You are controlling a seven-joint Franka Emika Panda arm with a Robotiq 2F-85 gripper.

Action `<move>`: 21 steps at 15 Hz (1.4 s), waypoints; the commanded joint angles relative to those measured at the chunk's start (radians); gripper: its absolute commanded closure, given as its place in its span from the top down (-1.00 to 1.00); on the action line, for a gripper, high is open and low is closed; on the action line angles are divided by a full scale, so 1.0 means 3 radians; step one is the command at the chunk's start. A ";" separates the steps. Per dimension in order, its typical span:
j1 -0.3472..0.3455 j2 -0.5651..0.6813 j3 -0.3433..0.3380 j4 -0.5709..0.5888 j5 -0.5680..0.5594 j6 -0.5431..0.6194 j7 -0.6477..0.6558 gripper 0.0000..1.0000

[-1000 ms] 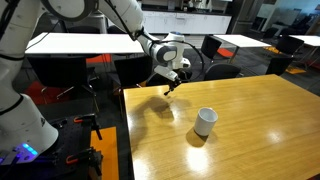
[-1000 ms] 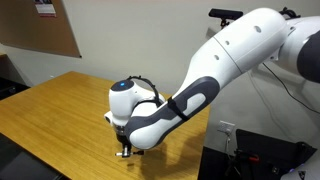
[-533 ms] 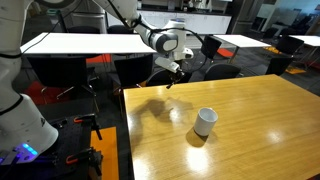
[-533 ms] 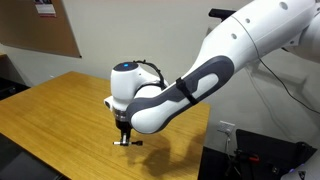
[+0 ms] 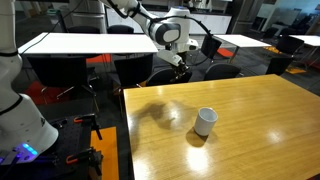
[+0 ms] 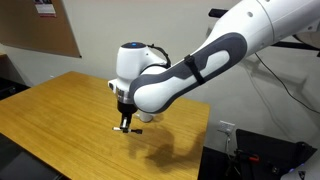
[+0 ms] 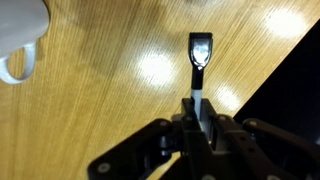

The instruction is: Move the mug forward then put the marker inside the mug

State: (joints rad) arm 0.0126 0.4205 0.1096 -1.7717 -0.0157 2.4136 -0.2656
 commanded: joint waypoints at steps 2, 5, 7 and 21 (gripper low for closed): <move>-0.0025 -0.0050 -0.0018 -0.0025 0.0035 -0.0009 -0.0009 -0.76; -0.0043 -0.0084 -0.0020 -0.0063 0.0058 -0.0009 -0.0012 -0.76; -0.0042 -0.0085 -0.0016 -0.0071 0.0059 -0.0009 -0.0012 -0.94; 0.0399 -0.0033 -0.0613 -0.0008 -0.1112 0.0458 0.1223 -0.94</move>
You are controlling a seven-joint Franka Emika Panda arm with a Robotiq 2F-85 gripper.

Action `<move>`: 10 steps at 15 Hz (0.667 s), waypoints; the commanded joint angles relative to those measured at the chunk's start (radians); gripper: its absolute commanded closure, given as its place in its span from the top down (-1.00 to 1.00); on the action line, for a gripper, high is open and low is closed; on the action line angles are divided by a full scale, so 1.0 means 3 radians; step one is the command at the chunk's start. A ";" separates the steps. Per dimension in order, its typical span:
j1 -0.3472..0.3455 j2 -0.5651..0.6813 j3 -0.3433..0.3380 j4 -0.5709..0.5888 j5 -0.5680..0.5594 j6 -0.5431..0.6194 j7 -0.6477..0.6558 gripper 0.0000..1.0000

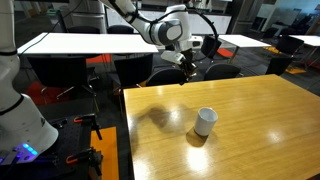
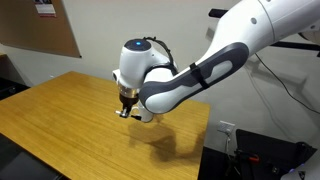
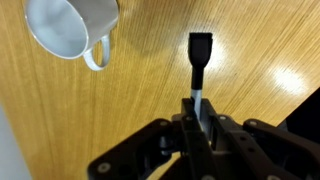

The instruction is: Move the mug forward then put the marker inside the mug

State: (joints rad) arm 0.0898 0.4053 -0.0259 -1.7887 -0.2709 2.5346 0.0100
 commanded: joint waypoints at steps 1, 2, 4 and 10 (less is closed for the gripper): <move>0.0174 0.0021 -0.0204 0.0054 -0.0365 0.0062 0.0403 -0.94; 0.0221 0.0033 -0.0266 0.0061 -0.0495 0.0087 0.0549 -0.94; 0.0306 0.0038 -0.0374 0.0083 -0.0735 0.0106 0.0832 -0.94; 0.0520 0.0119 -0.0672 0.0201 -0.1552 0.0098 0.1837 -0.94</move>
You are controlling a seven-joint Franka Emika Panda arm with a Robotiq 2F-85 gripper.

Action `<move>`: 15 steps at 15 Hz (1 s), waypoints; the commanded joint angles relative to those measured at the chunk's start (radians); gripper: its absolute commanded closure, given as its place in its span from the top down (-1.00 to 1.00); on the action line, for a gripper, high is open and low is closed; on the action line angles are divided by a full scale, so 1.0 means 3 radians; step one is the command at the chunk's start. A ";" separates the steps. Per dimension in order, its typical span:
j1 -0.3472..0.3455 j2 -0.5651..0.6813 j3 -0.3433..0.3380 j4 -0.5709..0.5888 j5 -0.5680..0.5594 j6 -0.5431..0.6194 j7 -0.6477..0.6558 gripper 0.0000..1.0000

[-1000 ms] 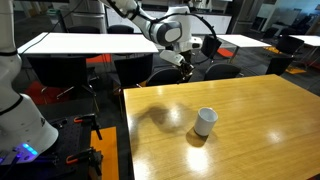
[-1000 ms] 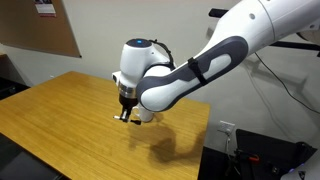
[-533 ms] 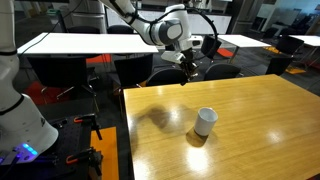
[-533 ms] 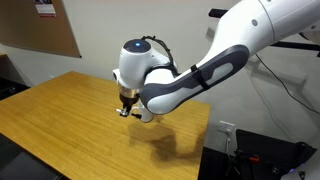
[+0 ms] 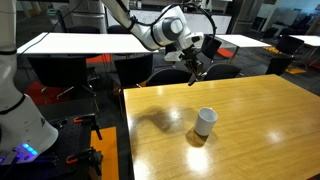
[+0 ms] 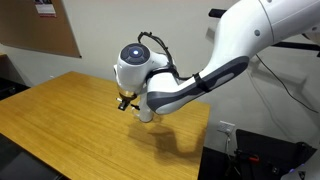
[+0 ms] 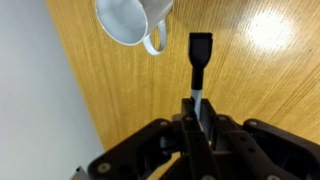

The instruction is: Move the mug forward then put the marker inside the mug

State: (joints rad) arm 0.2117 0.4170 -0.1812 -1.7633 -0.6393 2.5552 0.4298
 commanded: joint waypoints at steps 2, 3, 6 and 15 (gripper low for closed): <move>0.0137 0.0124 -0.0204 0.0171 -0.0586 0.0017 0.0780 -0.94; 0.0139 0.0145 -0.0212 0.0199 -0.0714 -0.0003 0.0960 -0.94; 0.0137 0.0218 -0.0235 0.0300 -0.1166 -0.0069 0.1548 -0.94; 0.0046 0.0324 0.0002 0.0477 -0.2371 -0.0864 0.3214 -0.94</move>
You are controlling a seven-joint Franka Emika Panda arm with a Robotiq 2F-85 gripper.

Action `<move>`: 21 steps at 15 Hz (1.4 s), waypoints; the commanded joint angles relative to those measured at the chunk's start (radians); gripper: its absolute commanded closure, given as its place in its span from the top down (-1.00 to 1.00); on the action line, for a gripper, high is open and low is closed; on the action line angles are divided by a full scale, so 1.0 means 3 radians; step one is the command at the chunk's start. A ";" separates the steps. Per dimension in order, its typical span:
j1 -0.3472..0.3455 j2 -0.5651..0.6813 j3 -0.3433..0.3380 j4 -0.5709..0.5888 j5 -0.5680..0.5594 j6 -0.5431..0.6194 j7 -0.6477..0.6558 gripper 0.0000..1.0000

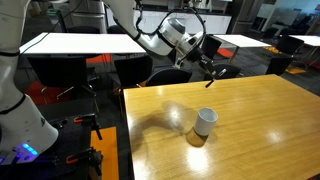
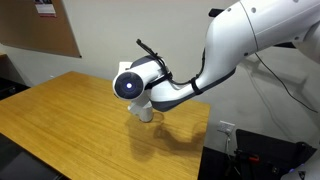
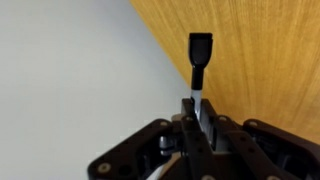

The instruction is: Move the mug forward then put the marker inside the mug

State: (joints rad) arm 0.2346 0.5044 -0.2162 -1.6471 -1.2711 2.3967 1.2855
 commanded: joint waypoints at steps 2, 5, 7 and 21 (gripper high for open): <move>-0.0060 0.0035 0.0220 0.0092 -0.0400 -0.0579 0.0547 -0.94; -0.0093 0.0045 0.0354 0.0097 -0.0522 -0.0901 0.0713 -0.94; -0.0117 0.0057 0.0422 0.0103 -0.0573 -0.1086 0.0792 -0.94; -0.0236 0.0054 0.0591 0.0022 -0.0691 -0.1253 0.1336 -0.94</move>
State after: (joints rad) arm 0.1693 0.5155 -0.0592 -1.6361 -1.4351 2.0619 1.5820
